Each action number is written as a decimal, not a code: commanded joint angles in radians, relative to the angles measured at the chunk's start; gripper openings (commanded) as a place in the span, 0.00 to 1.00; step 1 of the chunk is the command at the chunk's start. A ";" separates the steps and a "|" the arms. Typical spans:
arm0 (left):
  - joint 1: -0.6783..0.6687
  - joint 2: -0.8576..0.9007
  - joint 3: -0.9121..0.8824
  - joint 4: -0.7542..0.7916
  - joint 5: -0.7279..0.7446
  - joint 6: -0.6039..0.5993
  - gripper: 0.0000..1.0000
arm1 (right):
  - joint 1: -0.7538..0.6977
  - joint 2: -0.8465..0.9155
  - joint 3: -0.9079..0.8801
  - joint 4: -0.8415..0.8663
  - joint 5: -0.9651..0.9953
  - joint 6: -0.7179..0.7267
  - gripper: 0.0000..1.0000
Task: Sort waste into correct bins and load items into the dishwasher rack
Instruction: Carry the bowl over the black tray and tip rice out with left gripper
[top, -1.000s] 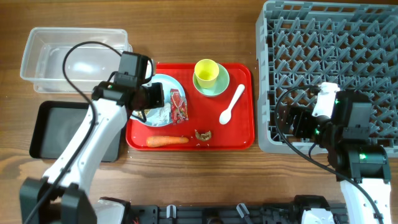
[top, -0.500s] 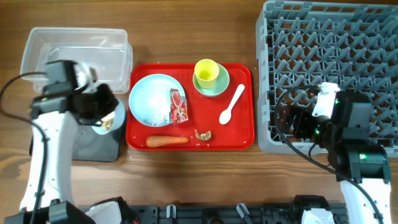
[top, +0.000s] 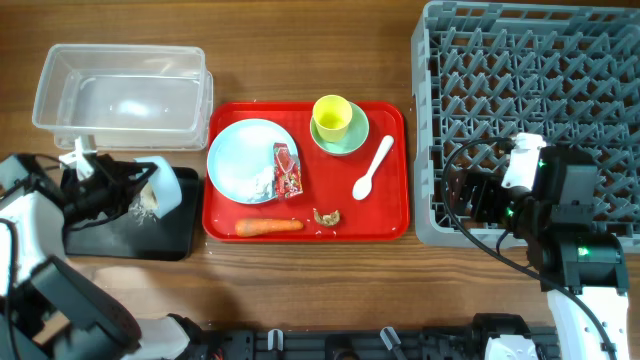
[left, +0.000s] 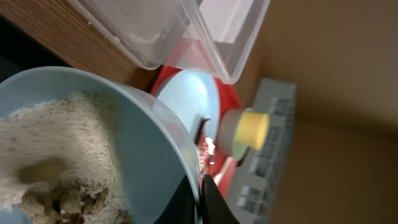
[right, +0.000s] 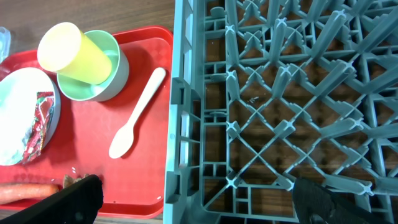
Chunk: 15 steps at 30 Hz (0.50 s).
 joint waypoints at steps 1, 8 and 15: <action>0.068 0.072 -0.006 0.003 0.276 0.030 0.04 | 0.004 0.000 0.023 -0.001 -0.017 0.003 1.00; 0.117 0.141 -0.006 -0.006 0.354 0.029 0.04 | 0.004 0.000 0.023 0.000 -0.017 0.003 1.00; 0.118 0.144 -0.006 -0.005 0.354 0.029 0.04 | 0.004 0.000 0.023 -0.001 -0.017 0.002 1.00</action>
